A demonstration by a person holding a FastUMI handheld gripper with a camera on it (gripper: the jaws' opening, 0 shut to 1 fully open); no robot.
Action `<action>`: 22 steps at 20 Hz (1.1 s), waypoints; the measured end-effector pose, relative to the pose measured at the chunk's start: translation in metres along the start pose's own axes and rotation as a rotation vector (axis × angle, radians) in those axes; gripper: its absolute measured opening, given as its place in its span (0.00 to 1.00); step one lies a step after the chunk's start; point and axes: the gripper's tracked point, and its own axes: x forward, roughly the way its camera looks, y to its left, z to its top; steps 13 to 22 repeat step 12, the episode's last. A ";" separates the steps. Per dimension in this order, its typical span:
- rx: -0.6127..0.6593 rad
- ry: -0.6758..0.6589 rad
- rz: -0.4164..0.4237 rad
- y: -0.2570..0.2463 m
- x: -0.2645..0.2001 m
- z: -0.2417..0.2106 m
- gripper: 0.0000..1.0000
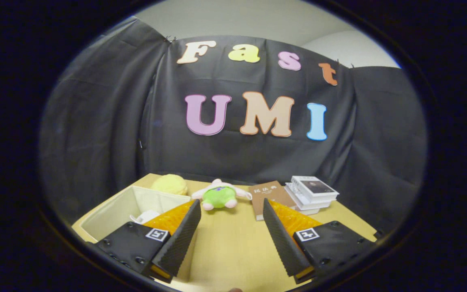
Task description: Open the storage box then place both shoes into the box .Put the left shoe in first, then the right shoe, with the right side of both shoes facing outward in a uniform manner.
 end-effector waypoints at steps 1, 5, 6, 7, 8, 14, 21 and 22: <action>-0.012 -0.025 0.002 -0.010 -0.003 -0.001 0.97; -0.022 -0.090 0.020 -0.035 -0.018 -0.018 0.98; -0.010 -0.097 0.035 -0.036 -0.021 -0.022 0.98; 0.006 -0.099 0.056 -0.036 -0.023 -0.025 0.98; 0.022 -0.109 0.079 -0.036 -0.022 -0.026 0.98; 0.079 -0.147 0.118 -0.040 -0.029 -0.019 0.98; 0.079 -0.147 0.118 -0.040 -0.029 -0.019 0.98; 0.079 -0.147 0.118 -0.040 -0.029 -0.019 0.98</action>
